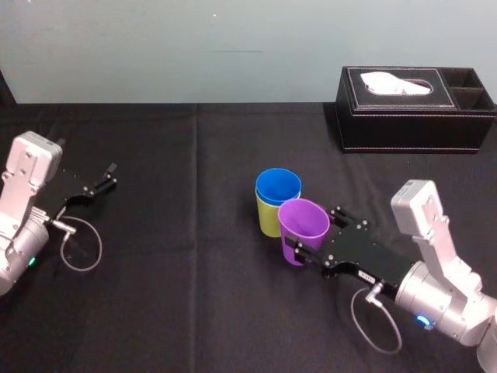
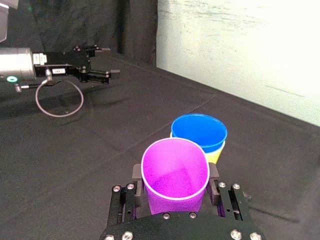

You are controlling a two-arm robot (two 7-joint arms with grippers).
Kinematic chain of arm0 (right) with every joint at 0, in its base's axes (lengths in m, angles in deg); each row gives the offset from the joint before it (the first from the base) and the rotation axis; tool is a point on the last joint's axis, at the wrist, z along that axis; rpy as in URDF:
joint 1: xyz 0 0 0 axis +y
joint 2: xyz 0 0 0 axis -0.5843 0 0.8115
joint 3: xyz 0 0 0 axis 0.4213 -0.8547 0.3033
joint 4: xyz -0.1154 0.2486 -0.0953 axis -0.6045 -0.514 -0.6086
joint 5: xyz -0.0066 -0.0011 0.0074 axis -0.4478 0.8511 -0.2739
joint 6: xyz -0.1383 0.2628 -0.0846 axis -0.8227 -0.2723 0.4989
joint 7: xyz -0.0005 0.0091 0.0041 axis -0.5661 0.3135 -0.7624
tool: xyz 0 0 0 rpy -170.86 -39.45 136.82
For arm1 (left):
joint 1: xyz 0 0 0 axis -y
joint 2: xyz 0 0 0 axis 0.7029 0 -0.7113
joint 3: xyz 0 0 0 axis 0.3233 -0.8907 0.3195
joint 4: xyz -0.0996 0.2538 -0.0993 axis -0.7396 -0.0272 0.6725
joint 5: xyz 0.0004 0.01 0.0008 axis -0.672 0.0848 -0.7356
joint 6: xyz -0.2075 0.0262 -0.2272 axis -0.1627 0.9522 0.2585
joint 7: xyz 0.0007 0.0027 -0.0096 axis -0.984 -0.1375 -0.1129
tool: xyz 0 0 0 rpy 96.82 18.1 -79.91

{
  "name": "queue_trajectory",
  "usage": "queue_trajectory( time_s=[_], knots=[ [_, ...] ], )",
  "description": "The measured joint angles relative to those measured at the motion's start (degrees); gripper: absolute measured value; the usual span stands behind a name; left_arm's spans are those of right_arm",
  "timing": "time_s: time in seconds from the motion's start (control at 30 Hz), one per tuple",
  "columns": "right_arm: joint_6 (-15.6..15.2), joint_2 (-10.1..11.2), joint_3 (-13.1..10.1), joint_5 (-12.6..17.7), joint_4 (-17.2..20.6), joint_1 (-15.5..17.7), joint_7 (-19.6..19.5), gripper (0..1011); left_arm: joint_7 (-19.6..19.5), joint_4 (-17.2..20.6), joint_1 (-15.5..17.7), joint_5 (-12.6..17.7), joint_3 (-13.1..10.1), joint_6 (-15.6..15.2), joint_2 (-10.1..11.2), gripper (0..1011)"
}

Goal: Stack the three plastic cups sequentially using one hand.

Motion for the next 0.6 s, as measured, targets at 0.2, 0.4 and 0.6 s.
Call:
queue_trajectory(
  time_s=[0.2,0.4,0.6],
  knots=[
    [-5.27,2.27,-1.61,1.19,5.36,0.10,-0.23,731,0.00,0.00,0.00,0.00,0.00,0.01,0.00,1011],
    [-10.70,3.26,-3.40,4.59,9.65,-1.28,-0.44,731,0.00,0.00,0.00,0.00,0.00,0.00,0.00,1011],
    [-13.80,3.43,-3.20,6.55,11.04,-5.98,-0.65,731,0.00,0.00,0.00,0.00,0.00,0.00,0.00,1011]
  ],
)
